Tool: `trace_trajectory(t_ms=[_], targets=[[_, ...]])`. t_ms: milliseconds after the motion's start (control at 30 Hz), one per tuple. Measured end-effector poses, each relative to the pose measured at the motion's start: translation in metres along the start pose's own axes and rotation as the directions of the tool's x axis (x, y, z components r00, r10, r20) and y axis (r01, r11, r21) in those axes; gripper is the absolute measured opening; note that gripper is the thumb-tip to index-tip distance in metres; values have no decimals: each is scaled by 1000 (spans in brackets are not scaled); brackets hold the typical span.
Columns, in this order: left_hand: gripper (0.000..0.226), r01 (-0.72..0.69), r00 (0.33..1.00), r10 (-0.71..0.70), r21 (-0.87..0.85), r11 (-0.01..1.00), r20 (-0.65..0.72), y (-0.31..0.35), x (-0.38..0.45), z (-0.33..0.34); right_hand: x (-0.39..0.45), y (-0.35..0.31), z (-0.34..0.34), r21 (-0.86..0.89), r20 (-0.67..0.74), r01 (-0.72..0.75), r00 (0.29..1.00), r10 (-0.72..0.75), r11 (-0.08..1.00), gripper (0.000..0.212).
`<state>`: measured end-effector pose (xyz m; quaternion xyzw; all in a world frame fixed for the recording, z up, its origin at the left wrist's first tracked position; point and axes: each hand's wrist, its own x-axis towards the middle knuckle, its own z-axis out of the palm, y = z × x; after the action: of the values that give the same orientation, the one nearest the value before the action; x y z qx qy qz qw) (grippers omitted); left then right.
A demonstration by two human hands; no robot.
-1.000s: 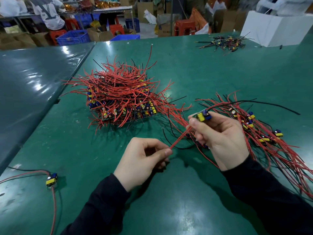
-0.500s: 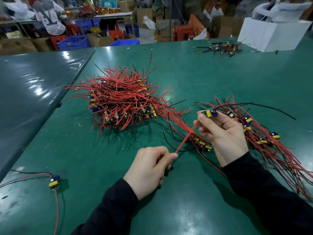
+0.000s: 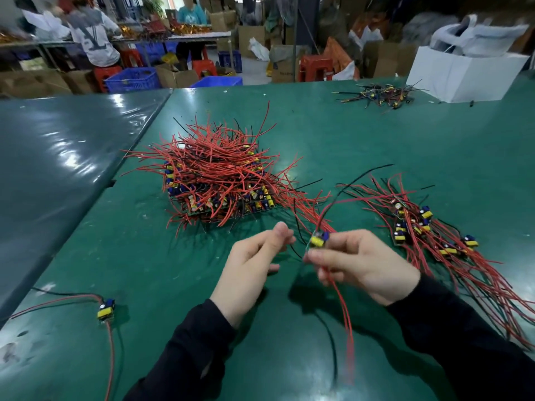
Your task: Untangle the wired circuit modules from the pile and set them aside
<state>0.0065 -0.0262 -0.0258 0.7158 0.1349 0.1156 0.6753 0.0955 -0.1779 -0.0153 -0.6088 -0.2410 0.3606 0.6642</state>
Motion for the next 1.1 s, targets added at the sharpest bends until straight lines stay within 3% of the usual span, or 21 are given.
trace_trajectory(t_ms=[100, 233, 333, 467, 567, 767, 867, 933, 1033, 1100], targets=[[50, 44, 992, -23, -163, 986, 127, 3, -2, -2, -7, 3, 11, -245, 195, -56, 975, 106, 968, 23], [23, 115, 969, -34, -328, 938, 244, 5, -5, -6, -11, 1, 15, -281, 206, -102, 965, 164, 954, 49], [16, 135, 978, -63, -370, 919, 200, 6, -4, -6, -13, -2, 16, -274, 179, -120, 969, 173, 954, 50], [10, 81, 996, -64, -392, 916, 57, 7, -3, -5, -18, -1, 16, -223, 173, -175, 961, 215, 959, 31], [11, 110, 994, -100, -431, 896, 45, 10, -2, -8, -23, 1, 16, -147, 170, -143, 971, 167, 979, 29], [19, 263, 962, -146, -646, 716, 230, 15, -1, -17, -34, -6, 21, -30, 406, -208, 891, 202, 978, 23], [48, 267, 954, -90, -679, 684, 284, 15, -2, -23, -35, -10, 21, -3, 475, -236, 855, 209, 972, 23], [52, 265, 951, -69, -679, 685, 302, 16, -3, -24, -36, -11, 19, -6, 495, -243, 842, 214, 970, 23], [16, 222, 974, -125, -684, 695, 190, 18, -3, -22, -37, -11, 19, -34, 479, -210, 854, 200, 977, 22], [8, 148, 987, -150, -640, 754, 53, 18, -1, -19, -37, -9, 19, -68, 410, -162, 895, 175, 984, 22]])
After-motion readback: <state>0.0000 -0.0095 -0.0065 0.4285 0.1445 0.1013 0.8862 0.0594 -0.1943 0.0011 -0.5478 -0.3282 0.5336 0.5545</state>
